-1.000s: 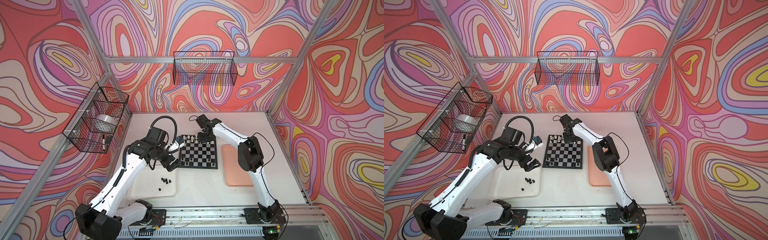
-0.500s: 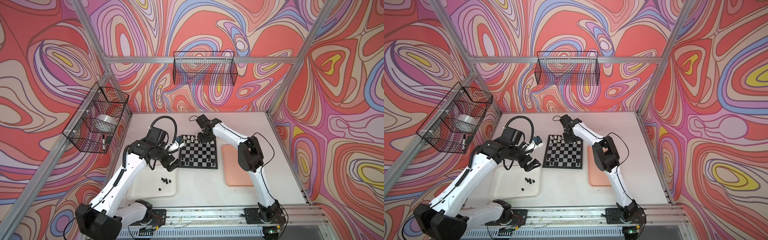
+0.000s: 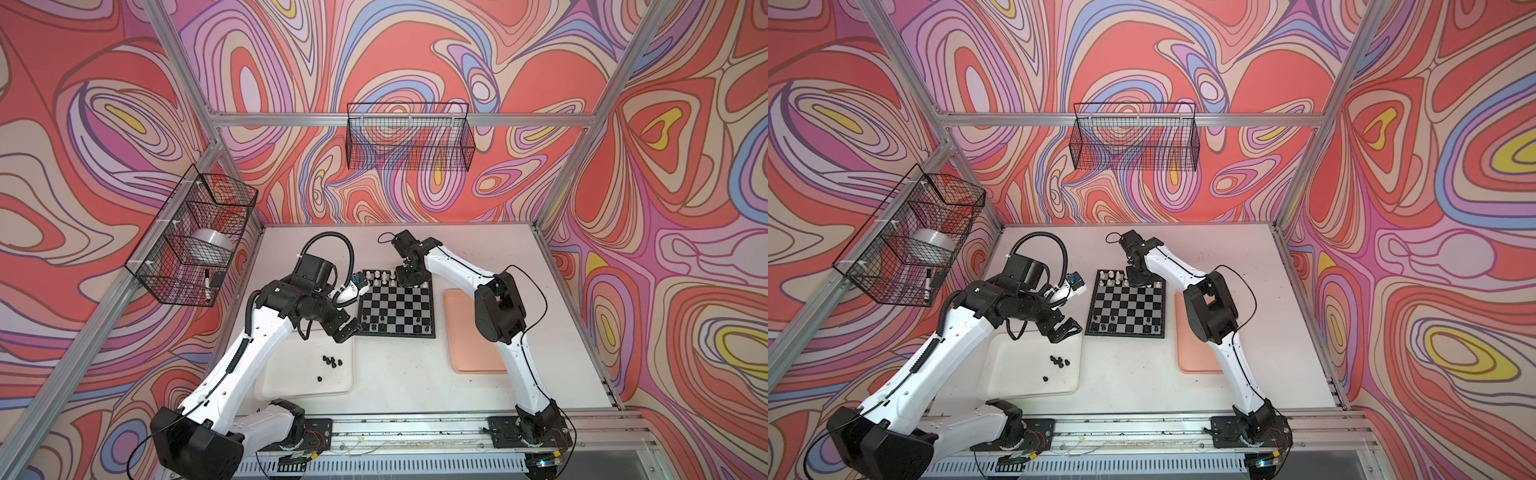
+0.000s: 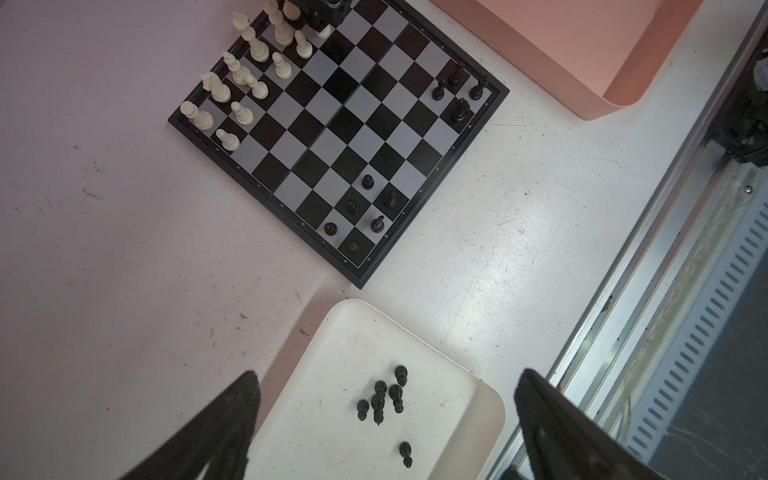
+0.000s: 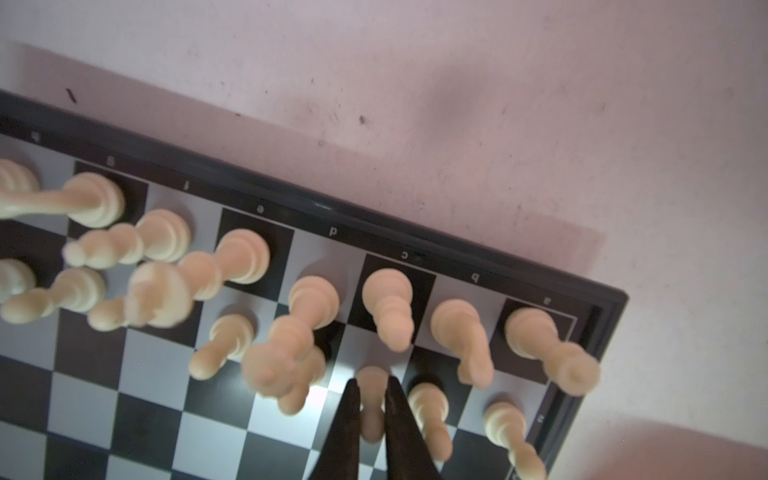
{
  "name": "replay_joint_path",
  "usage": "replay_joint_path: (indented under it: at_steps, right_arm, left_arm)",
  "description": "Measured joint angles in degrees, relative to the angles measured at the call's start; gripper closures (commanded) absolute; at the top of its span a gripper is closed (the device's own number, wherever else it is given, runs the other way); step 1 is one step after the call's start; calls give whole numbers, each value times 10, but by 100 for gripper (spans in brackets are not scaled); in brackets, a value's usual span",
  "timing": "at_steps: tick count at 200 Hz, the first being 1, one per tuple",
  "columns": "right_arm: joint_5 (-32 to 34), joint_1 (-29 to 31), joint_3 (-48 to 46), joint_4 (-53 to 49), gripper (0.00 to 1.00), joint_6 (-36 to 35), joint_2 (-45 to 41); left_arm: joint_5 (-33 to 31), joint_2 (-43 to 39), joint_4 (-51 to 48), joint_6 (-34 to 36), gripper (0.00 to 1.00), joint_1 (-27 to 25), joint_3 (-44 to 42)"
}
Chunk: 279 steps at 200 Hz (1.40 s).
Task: Set up the chess pieces on the board
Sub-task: 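Lower the cream pawn into the gap in the cream pawn row, then open the right gripper to release the pawn and raise it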
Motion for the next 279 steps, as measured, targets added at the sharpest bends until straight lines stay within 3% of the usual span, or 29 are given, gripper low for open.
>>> replay_joint_path:
  at_steps: [279]
  right_arm:
    - [3, 0, 4, -4, 79, -4, -2]
  left_arm:
    - [0, 0, 0, 0, 3, 0, 0]
